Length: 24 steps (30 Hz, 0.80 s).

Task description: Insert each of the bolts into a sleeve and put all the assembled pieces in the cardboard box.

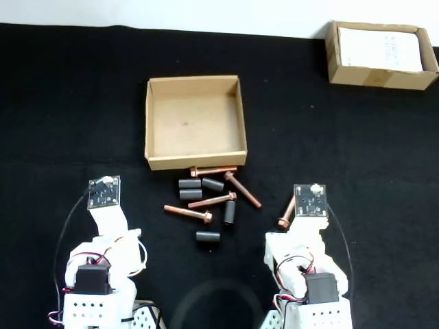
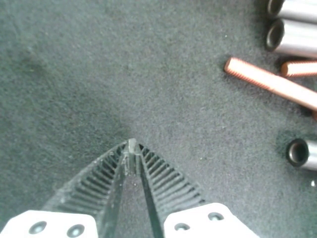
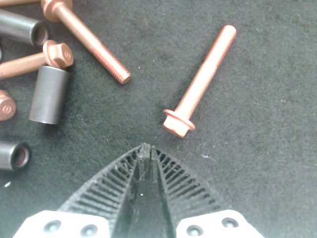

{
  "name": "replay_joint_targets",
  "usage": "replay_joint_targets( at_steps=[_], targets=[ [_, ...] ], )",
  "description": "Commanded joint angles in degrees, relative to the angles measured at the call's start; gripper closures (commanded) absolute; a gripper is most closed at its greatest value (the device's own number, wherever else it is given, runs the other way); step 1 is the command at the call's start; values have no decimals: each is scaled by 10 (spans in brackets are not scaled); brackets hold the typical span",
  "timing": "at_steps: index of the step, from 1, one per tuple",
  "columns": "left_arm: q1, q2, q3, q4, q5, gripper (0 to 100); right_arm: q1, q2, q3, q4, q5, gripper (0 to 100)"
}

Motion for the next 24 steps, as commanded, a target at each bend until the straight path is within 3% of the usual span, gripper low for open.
replay_joint_targets(
  at_steps=[1,10,15,20,24],
  targets=[
    [-3,-4,8,1,3,991,5,-4,75,2,-2,992],
    [10,-5,7,-167,2,990,5,-4,75,2,-2,992],
    [-42,-5,3,-209,2,990,5,-4,75,2,-2,992],
    [-80,-3,-95,-174,-11,990,5,-4,75,2,-2,992],
    [-77,-1,-254,-19,-82,990,5,-4,75,2,-2,992]
  ],
)
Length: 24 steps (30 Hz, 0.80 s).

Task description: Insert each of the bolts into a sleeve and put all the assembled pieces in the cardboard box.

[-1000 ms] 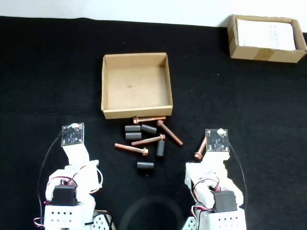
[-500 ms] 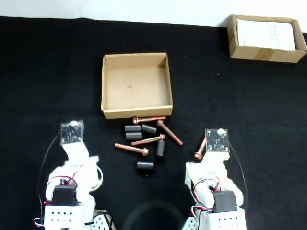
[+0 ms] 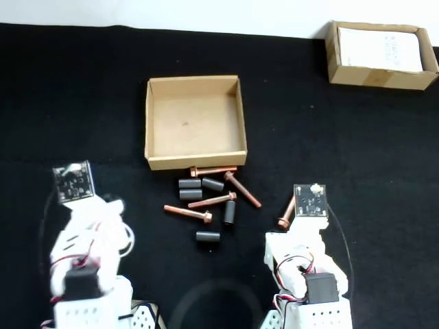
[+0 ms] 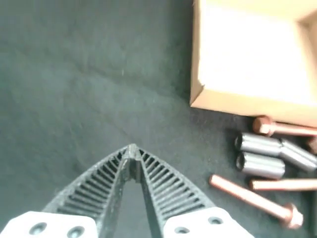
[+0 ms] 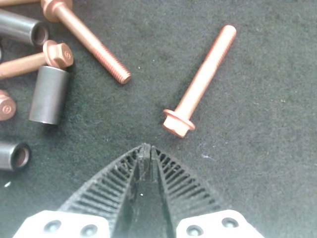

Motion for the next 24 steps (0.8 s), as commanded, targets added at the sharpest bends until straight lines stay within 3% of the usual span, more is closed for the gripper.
replay_joint_targets(
  at_steps=[1,7,13,24],
  targets=[
    [4,-1,-157,140,-34,990,5,-4,75,2,-2,992],
    [50,-1,-295,300,-35,990,5,-4,75,2,-2,992],
    [48,43,-302,302,-35,990,5,-4,75,2,-2,992],
    [52,370,-443,306,-33,990,5,-4,75,2,-2,992]
  ],
)
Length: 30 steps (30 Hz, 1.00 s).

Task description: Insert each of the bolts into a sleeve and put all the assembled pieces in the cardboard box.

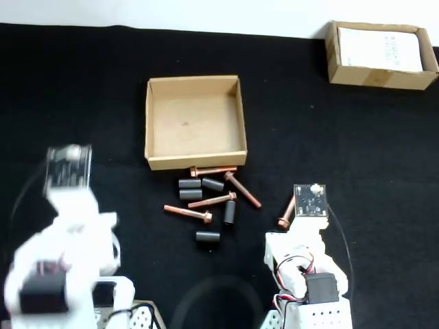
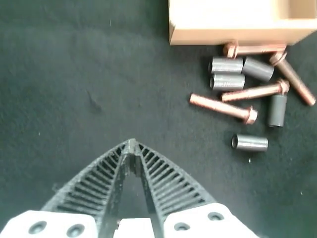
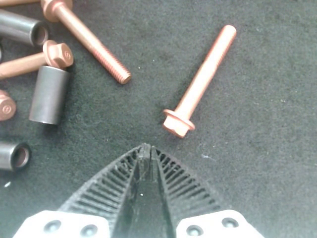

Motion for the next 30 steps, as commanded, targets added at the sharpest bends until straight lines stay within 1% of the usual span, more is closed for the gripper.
replay_joint_targets(
  at_steps=[1,6,8,11,14,17,19,22,24,28,30],
  targets=[
    [12,66,-42,2,0,990,5,-4,75,2,-2,992],
    [12,70,-57,0,0,991,-7,-4,75,0,-2,992],
    [9,70,-54,2,0,991,-43,-4,75,0,-2,992],
    [9,71,-48,2,0,992,-128,-5,75,-10,-1,992],
    [12,70,-35,-2,0,992,-198,-5,75,-51,-1,992],
    [9,70,-20,-3,0,991,-224,-5,75,-139,-1,992],
    [9,70,-14,-3,0,991,-229,-5,73,-153,-1,992],
    [9,70,-13,-3,0,991,-252,-5,34,-153,-3,992],
    [9,70,-13,-3,0,991,-304,-4,1,-153,-4,992],
    [8,70,0,-3,0,992,-480,1,-33,-153,-4,992],
    [8,70,10,-3,0,992,-495,3,-58,-158,-4,992]
  ],
)
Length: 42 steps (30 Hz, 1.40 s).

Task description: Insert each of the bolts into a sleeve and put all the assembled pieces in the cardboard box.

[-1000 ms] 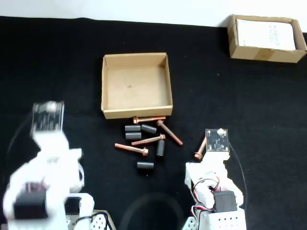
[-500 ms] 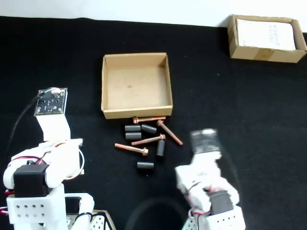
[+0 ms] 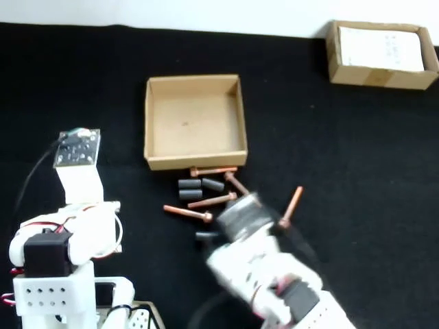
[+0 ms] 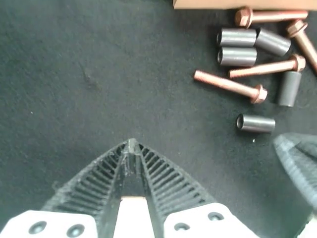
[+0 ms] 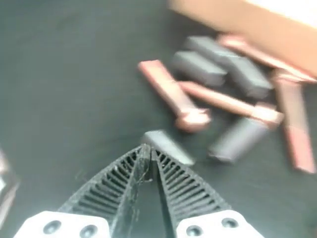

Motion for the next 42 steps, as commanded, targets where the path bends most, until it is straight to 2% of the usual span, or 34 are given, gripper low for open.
replay_joint_targets(
  at_steps=[1,7,17,19,22,24,28,30,34,36,39,42],
  targets=[
    [8,1,12,-4,0,992,-58,7,-61,-9,-4,992],
    [7,1,22,-4,-1,992,-98,98,-175,-8,-4,992],
    [7,0,7,0,0,992,-116,189,-196,-35,-4,992],
    [7,0,-8,-1,0,992,-108,196,-205,-22,-2,992],
    [7,0,-18,0,34,992,-43,205,-233,30,5,992],
    [8,3,-16,1,72,991,22,225,-256,20,93,992],
    [9,3,14,1,84,991,198,273,-278,-85,423,992],
    [9,2,33,-2,84,990,265,284,-279,-139,503,992],
    [9,1,62,-4,84,990,351,316,-280,-201,470,992],
    [9,1,67,-15,84,990,367,347,-291,-182,389,992],
    [8,1,73,-25,85,990,378,415,-357,-59,247,992],
    [8,1,74,-28,85,990,342,513,-451,51,121,992]
  ],
)
